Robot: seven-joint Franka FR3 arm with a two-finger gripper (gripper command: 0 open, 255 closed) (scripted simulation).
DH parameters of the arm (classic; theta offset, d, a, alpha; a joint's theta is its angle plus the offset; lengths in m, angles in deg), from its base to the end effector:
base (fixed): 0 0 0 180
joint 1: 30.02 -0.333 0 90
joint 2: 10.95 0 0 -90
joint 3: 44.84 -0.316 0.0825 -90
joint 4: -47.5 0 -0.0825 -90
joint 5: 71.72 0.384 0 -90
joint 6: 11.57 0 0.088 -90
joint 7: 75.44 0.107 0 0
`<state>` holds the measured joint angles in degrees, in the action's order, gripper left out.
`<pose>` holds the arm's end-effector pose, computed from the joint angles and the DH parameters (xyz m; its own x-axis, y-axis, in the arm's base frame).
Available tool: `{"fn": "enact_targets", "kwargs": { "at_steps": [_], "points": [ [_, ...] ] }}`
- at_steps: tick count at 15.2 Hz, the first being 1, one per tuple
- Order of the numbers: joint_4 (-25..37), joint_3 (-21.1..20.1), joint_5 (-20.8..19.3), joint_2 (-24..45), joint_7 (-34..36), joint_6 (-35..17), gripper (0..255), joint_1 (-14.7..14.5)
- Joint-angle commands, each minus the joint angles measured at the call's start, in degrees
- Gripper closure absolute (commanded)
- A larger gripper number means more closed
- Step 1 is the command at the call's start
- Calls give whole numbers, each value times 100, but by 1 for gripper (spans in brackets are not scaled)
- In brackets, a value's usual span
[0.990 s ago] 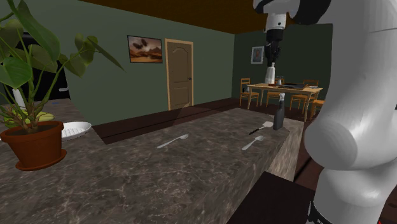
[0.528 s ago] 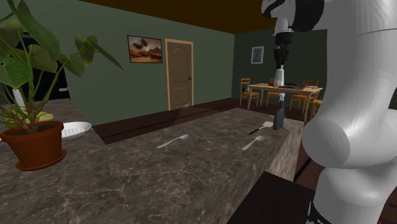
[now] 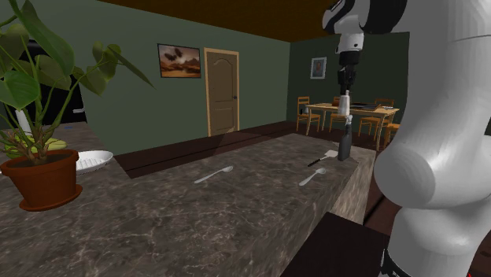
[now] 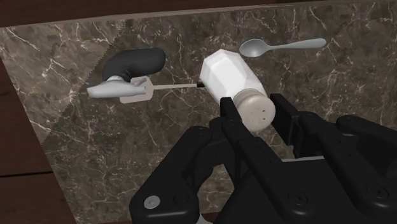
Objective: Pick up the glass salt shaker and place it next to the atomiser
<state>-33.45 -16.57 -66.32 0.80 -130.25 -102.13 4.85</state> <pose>0.3118 -0.5260 0.5926 0.9903 -0.1383 -0.0096 -0.1384 -0.9903 -0.0095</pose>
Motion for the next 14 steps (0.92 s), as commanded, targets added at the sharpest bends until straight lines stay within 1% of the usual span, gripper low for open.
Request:
{"fn": "enact_targets", "kwargs": {
  "at_steps": [1, 14],
  "points": [
    [-217, -3, -23, -50, 4, -177, 255, -21],
    [-1341, -32, -59, -146, 15, -1215, 255, -95]
  ]
}}
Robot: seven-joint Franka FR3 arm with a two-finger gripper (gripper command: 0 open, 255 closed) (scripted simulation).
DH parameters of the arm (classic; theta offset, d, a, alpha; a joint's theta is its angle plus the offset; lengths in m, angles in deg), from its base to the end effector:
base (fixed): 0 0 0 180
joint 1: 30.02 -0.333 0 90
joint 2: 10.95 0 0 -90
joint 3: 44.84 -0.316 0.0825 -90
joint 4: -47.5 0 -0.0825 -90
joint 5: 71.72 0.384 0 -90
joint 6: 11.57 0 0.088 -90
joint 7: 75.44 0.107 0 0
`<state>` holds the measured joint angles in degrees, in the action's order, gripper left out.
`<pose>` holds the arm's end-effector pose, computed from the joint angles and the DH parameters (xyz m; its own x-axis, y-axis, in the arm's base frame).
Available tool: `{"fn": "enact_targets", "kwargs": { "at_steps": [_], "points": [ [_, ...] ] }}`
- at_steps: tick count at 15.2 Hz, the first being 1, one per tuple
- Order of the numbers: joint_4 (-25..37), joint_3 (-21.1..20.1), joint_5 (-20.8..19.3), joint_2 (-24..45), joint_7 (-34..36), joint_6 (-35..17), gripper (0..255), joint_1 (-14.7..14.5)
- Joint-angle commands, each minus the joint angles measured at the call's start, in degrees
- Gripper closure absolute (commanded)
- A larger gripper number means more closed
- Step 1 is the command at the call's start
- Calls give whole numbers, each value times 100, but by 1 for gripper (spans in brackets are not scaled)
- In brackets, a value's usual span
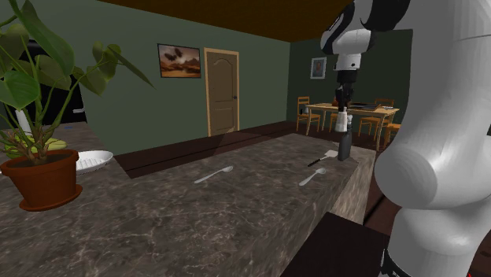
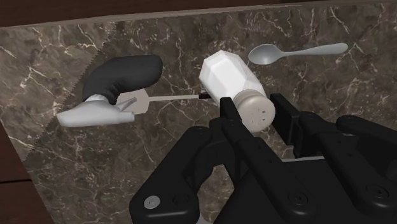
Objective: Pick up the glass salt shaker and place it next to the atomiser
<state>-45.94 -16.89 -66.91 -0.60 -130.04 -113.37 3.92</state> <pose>0.3118 -0.5260 0.5193 0.9903 -0.1383 -0.0096 -0.1384 -0.9903 -0.0094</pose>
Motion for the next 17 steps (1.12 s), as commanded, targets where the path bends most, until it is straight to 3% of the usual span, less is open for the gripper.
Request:
{"fn": "enact_targets", "kwargs": {
  "at_steps": [1, 17],
  "points": [
    [-164, -2, 3, -1, -9, -167, 255, -4],
    [-1114, -46, 153, 240, -111, -1326, 255, 4]
  ]
}}
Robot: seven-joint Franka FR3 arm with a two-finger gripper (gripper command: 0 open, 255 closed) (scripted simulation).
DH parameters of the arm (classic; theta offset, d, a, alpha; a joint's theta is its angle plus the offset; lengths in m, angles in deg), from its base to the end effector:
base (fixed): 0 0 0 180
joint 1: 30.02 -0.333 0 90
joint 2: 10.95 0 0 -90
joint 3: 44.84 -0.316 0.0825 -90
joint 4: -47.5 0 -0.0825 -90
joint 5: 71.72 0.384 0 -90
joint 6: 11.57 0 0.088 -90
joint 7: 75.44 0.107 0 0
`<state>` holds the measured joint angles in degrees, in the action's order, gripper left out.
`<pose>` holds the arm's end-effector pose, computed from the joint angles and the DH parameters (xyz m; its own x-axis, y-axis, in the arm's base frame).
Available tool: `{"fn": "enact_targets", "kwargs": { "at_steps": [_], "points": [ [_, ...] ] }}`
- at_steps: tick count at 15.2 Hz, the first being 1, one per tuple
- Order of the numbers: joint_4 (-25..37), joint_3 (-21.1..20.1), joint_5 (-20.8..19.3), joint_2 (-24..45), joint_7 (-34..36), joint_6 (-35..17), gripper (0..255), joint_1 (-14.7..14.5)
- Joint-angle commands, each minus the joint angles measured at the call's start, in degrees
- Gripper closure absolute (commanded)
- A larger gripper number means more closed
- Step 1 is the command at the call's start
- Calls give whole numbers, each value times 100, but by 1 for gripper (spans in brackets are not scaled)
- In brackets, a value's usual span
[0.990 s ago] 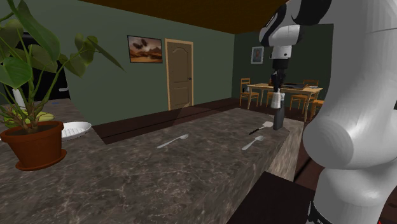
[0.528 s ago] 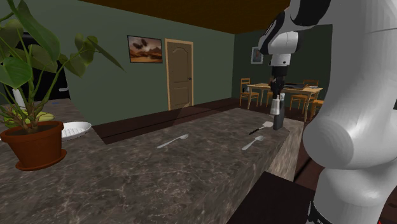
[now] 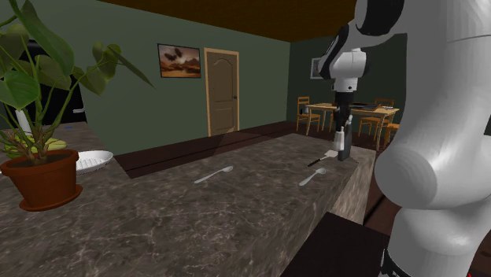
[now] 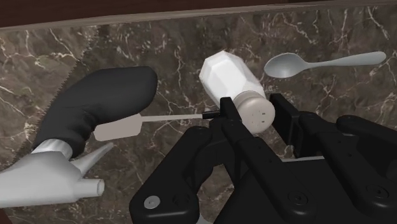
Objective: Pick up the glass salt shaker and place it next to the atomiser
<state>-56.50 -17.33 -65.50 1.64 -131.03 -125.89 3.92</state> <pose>0.3118 -0.5262 0.4289 0.9904 -0.1381 -0.0095 -0.1381 -0.9904 -0.0093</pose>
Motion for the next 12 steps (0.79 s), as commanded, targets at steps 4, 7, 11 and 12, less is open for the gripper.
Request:
{"fn": "enact_targets", "kwargs": {
  "at_steps": [4, 7, 11, 12],
  "points": [
    [-238, -21, 79, 125, -56, -350, 255, 17],
    [-358, -39, 137, 219, -94, -553, 255, 30],
    [-501, -68, 224, 359, -151, -819, 255, 52],
    [-533, -76, 248, 397, -167, -884, 255, 59]
  ]
}}
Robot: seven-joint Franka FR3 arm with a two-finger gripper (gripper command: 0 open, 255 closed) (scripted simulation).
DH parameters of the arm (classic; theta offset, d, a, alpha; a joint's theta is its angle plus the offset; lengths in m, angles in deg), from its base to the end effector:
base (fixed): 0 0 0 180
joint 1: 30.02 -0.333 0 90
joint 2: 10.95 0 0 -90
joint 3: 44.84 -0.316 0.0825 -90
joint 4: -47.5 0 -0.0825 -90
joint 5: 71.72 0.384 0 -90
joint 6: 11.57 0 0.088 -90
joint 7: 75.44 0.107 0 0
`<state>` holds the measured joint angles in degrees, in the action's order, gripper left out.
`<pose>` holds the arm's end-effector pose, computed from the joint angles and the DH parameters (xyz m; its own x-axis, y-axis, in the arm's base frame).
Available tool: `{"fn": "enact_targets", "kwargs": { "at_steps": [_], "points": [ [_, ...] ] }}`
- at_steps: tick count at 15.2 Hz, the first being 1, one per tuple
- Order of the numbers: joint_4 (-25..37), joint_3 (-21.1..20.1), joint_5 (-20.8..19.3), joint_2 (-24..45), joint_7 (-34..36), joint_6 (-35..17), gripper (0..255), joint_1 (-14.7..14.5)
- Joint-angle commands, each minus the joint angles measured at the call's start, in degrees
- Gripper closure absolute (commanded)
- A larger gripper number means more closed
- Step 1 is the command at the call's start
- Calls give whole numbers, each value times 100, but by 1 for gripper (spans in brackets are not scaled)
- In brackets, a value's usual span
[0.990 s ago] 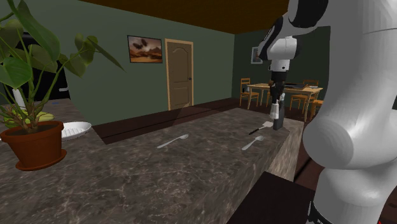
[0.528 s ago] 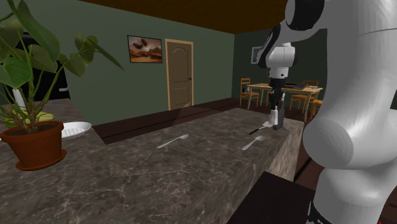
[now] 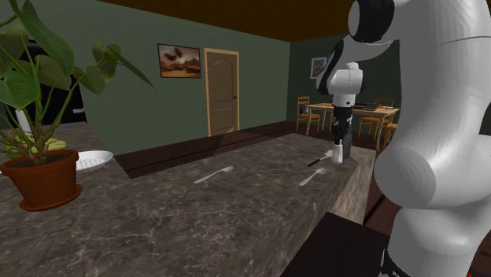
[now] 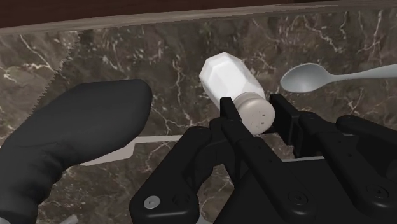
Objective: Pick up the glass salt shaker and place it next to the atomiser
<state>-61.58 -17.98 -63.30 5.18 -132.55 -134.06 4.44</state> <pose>0.3107 -0.5259 0.3656 0.9904 -0.1380 -0.0098 -0.1381 -0.9904 -0.0094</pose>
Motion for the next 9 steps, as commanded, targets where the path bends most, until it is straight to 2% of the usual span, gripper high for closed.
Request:
{"fn": "enact_targets", "kwargs": {
  "at_steps": [1, 3, 9],
  "points": [
    [-56, -19, 52, 82, -30, -133, 255, 13],
    [-131, -45, 119, 189, -74, -303, 255, 33],
    [-131, -45, 119, 189, -74, -303, 255, 33]
  ]
}}
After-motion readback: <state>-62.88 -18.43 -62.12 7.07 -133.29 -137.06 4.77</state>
